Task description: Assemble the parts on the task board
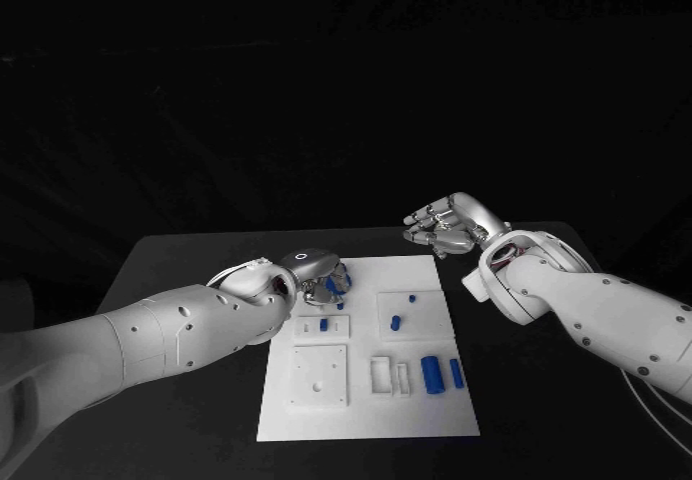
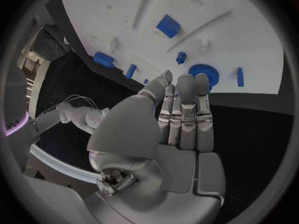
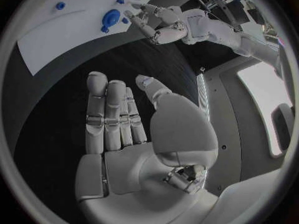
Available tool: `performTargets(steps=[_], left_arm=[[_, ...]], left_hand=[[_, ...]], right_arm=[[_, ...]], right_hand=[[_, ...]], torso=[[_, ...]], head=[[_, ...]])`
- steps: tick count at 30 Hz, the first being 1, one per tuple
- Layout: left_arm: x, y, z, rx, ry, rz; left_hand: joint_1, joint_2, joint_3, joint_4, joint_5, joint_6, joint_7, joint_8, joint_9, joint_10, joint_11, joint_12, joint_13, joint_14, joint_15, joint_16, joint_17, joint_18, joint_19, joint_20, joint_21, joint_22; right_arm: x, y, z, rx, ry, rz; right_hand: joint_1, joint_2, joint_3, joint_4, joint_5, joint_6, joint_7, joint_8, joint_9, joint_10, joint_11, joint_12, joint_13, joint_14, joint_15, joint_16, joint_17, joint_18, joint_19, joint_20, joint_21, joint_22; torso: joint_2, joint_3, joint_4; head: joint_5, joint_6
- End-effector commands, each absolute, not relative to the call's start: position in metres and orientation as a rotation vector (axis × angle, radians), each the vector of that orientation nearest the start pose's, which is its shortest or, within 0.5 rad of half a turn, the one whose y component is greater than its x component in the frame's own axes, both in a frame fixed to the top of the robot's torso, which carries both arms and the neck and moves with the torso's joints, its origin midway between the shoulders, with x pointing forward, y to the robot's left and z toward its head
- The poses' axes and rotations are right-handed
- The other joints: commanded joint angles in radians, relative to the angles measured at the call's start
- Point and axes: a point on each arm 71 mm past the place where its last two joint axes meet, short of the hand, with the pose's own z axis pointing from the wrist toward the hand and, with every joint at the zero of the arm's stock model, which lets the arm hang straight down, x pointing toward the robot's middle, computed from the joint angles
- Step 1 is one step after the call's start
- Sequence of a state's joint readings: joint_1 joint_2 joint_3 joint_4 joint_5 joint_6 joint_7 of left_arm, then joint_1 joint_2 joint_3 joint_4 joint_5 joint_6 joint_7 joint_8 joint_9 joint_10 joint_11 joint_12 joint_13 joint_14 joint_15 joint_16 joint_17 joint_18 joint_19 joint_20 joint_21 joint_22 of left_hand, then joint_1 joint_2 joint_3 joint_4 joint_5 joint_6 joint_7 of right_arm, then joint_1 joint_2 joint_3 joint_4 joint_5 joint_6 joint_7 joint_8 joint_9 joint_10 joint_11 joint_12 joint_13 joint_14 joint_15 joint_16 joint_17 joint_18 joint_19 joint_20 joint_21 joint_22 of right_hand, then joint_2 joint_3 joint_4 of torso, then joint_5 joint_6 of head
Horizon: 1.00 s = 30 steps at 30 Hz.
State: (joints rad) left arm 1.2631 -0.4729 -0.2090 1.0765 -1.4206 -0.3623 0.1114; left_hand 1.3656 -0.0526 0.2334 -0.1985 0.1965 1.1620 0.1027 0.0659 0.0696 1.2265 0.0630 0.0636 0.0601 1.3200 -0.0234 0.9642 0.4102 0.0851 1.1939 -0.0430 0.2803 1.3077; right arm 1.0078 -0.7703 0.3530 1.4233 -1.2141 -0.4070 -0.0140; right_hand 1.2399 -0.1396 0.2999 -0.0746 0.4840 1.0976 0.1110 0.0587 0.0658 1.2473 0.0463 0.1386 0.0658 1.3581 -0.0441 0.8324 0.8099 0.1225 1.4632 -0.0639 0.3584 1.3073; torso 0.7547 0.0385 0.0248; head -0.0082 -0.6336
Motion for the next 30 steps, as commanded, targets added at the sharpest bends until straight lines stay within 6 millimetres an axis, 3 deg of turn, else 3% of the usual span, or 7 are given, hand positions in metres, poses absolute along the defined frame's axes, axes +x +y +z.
performTargets(steps=[1,6,15,17,20,22,30], left_arm=[[0.546,0.135,-0.219,0.339,1.63,-0.685],[0.558,0.151,-0.207,0.231,1.636,-0.682],[0.582,0.182,-0.182,0.042,1.766,-0.647],[0.586,0.188,-0.179,0.007,1.808,-0.628],[0.59,0.195,-0.177,-0.034,1.864,-0.594],[0.593,0.2,-0.177,-0.061,1.916,-0.56],[0.604,0.214,-0.18,-0.138,2.038,-0.409]], left_hand=[[-0.01,0.005,-0.004,0.016,-0.009,0.008,-0.007,-0.002,0.002,0.029,-0.008,-0.005,-0.001,0.004,-0.009,0.011,0.0,0.0,0.011,-0.004,0.008,0.02],[-0.066,0.007,-0.052,0.095,-0.064,0.013,-0.025,0.0,0.007,0.121,-0.039,-0.001,0.003,0.019,-0.026,0.026,0.002,-0.021,0.029,-0.017,-0.006,0.005],[-0.163,0.012,-0.154,0.244,-0.068,0.01,-0.04,0.002,0.048,0.268,-0.076,0.053,0.028,0.018,-0.054,0.119,0.059,-0.056,0.063,-0.051,-0.024,-0.002],[-0.166,0.019,-0.172,0.254,-0.06,0.016,-0.047,0.0,0.076,0.271,-0.091,0.139,0.077,0.016,-0.067,0.136,0.07,-0.066,0.071,-0.064,-0.021,0.007],[-0.164,0.034,-0.182,0.248,0.007,0.031,-0.055,0.002,0.122,0.26,-0.108,0.254,0.165,0.033,-0.078,0.181,0.095,-0.075,0.088,-0.079,-0.008,0.021],[-0.171,0.044,-0.189,0.244,0.009,0.027,-0.061,0.001,0.168,0.214,-0.11,0.342,0.242,0.026,-0.083,0.216,0.113,-0.079,0.09,-0.084,0.006,0.021],[-0.203,0.045,-0.193,0.258,0.001,0.014,-0.072,0.001,0.338,0.172,-0.115,0.433,0.308,0.025,-0.086,0.249,0.112,-0.077,0.082,-0.087,0.046,0.019]], right_arm=[[0.519,-0.217,-0.139,0.308,1.404,0.896],[0.519,-0.218,-0.139,0.31,1.405,0.893],[0.519,-0.219,-0.139,0.311,1.405,0.89],[0.519,-0.219,-0.138,0.312,1.404,0.89],[0.518,-0.219,-0.138,0.311,1.404,0.891],[0.518,-0.219,-0.138,0.311,1.404,0.892],[0.518,-0.217,-0.136,0.313,1.407,0.889]], right_hand=[[-0.007,-0.004,0.003,0.001,0.0,0.001,0.002,0.004,0.0,0.005,0.002,-0.006,-0.001,0.003,0.007,0.004,-0.002,0.008,0.016,0.005,-0.005,0.037],[-0.007,-0.003,0.003,0.003,0.0,0.001,0.002,0.004,0.001,0.006,0.002,-0.007,-0.001,0.003,0.007,0.004,-0.003,0.008,0.016,0.005,-0.005,0.037],[-0.008,-0.003,0.002,0.004,0.001,0.001,0.002,0.004,0.001,0.007,0.001,-0.008,-0.001,0.003,0.007,0.004,-0.004,0.007,0.017,0.005,-0.005,0.038],[-0.008,-0.003,0.002,0.004,0.001,0.001,0.002,0.004,0.001,0.007,0.001,-0.008,-0.001,0.003,0.007,0.004,-0.004,0.007,0.017,0.005,-0.005,0.038],[-0.008,-0.003,0.003,0.005,0.002,0.001,0.002,0.004,0.001,0.007,0.001,-0.008,-0.001,0.003,0.007,0.004,-0.004,0.007,0.017,0.005,-0.006,0.038],[-0.008,-0.003,0.003,0.006,0.004,0.001,0.002,0.004,0.001,0.008,0.001,-0.009,-0.001,0.003,0.007,0.004,-0.005,0.008,0.017,0.005,-0.009,0.037],[-0.012,-0.004,0.003,0.01,0.005,-0.004,0.003,0.004,0.0,0.007,0.002,-0.011,-0.001,0.001,0.007,0.003,-0.007,0.008,0.015,0.005,-0.017,0.036]], torso=[[0.001,0.0001,0.0002],[0.002,0.0015,-0.0015],[0.003,0.0011,0.0013],[0.004,0.0008,0.0018],[0.007,0.0005,0.0017],[0.01,0.0005,0.0012],[0.02,0.0027,0.0001]], head=[[-0.001,0.001],[0.0,0.002],[-0.004,0.0],[-0.004,-0.001],[-0.007,0.001],[-0.008,0.002],[-0.005,0.008]])
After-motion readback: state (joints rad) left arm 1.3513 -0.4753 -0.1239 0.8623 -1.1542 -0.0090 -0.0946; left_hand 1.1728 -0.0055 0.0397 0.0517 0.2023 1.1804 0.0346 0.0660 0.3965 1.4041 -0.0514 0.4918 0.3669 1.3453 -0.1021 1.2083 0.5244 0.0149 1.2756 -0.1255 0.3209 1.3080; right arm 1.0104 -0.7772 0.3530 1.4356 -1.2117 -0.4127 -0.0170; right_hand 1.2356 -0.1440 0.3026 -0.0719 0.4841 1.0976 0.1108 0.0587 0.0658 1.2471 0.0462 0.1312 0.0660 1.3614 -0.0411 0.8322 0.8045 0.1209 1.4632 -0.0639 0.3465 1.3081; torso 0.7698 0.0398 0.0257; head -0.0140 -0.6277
